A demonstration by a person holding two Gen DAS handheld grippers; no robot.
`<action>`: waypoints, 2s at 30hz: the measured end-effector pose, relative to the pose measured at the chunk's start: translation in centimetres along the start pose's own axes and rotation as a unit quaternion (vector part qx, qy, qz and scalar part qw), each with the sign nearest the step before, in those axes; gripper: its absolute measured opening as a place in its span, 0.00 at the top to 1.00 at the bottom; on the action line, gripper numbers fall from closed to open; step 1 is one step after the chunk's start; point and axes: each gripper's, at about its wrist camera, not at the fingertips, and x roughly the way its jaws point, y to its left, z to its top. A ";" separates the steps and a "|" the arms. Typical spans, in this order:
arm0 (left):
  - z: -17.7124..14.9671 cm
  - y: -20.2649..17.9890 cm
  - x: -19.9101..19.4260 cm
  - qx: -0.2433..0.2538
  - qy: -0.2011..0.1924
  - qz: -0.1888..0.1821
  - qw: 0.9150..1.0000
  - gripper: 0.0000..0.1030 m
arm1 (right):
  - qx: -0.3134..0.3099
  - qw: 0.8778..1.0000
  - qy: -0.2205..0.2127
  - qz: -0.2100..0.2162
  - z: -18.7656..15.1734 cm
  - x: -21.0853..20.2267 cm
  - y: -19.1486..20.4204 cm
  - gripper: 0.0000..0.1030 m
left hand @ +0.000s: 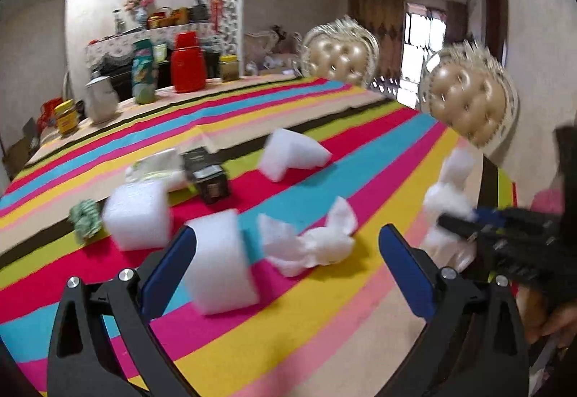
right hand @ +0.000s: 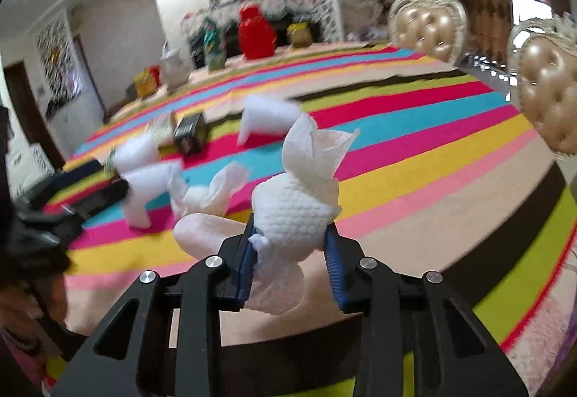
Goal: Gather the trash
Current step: 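Grasp a white tissue with the left tool while the right tool holds its tissue, then carry both tissues to the pink bin and open both tools over it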
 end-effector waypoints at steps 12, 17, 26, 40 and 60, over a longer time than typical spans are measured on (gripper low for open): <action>0.1 -3.8 10.0 0.062 0.143 0.007 0.988 0.42 | 0.040 0.999 -0.018 -0.006 -1.2 -3.7 -3.4 0.67; 0.0 -3.6 8.4 0.067 0.113 0.001 0.991 0.67 | 0.044 0.999 -0.015 -0.002 -1.8 -3.7 -3.4 0.67; -0.9 -4.2 2.0 0.051 0.048 -0.008 0.997 0.67 | 0.038 0.999 -0.008 0.003 -2.8 -3.8 -2.4 0.67; -2.7 -7.0 -7.0 0.009 -0.061 -0.011 0.998 0.66 | -0.006 0.998 -0.061 -0.008 -3.9 -8.9 -0.8 0.67; -3.3 -15.5 -9.7 0.043 -0.122 -0.082 0.988 0.65 | -0.036 0.987 -0.128 -0.093 -6.7 -15.9 -5.2 0.66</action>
